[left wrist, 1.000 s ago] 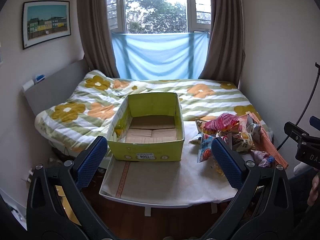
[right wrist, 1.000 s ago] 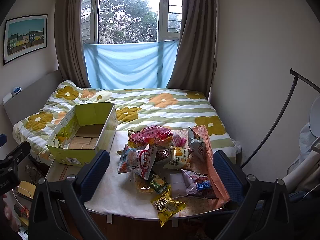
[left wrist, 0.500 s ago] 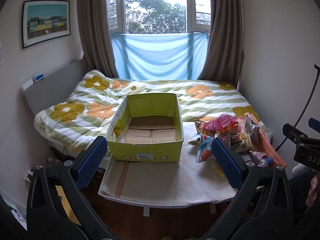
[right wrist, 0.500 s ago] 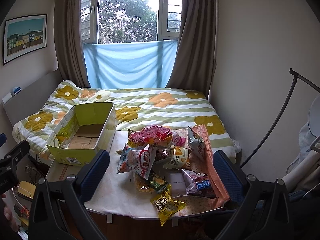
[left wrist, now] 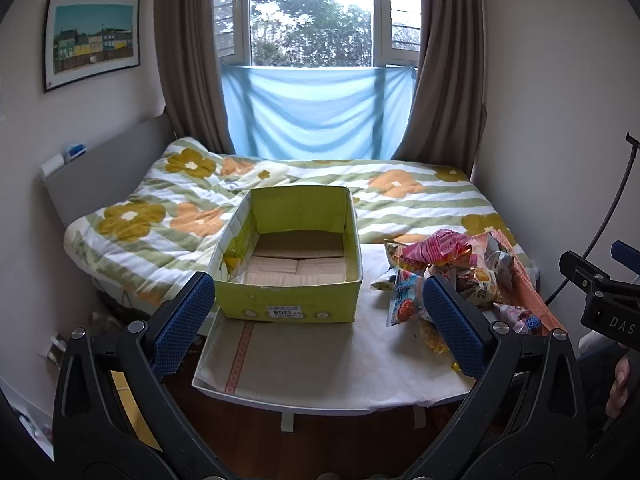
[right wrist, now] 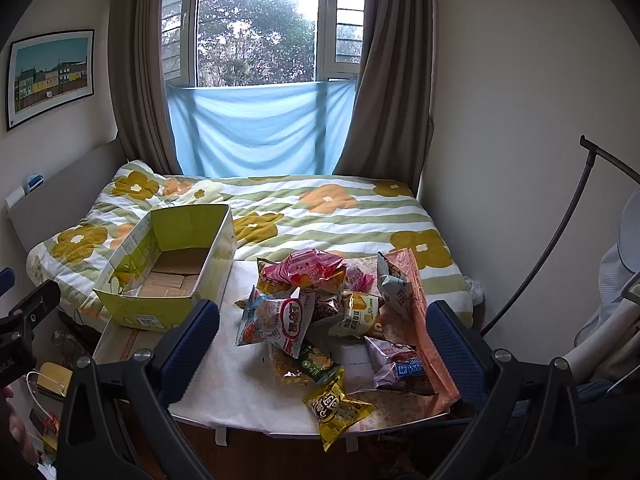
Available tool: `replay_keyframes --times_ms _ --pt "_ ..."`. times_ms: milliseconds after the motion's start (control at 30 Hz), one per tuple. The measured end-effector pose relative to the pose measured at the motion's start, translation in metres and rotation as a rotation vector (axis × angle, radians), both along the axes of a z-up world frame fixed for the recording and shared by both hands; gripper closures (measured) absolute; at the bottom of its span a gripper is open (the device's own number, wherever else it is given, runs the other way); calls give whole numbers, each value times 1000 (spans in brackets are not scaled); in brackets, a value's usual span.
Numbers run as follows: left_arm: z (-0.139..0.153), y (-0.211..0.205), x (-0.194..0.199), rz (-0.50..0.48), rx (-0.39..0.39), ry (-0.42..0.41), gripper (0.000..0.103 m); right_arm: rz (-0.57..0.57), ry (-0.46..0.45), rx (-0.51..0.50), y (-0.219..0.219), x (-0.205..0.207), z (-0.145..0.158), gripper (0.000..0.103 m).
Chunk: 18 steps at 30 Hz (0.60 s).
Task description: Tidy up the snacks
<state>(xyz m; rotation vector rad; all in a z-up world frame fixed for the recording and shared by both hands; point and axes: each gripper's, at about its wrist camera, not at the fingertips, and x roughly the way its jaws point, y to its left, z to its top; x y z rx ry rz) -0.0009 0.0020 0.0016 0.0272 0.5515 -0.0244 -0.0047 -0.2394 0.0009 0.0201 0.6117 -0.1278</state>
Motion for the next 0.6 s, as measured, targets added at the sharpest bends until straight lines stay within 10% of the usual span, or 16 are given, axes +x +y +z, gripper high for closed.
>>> replay_keyframes --times_ms 600 --pt "0 2 0 0 -4 4 0 -6 -2 6 -1 -1 1 0"
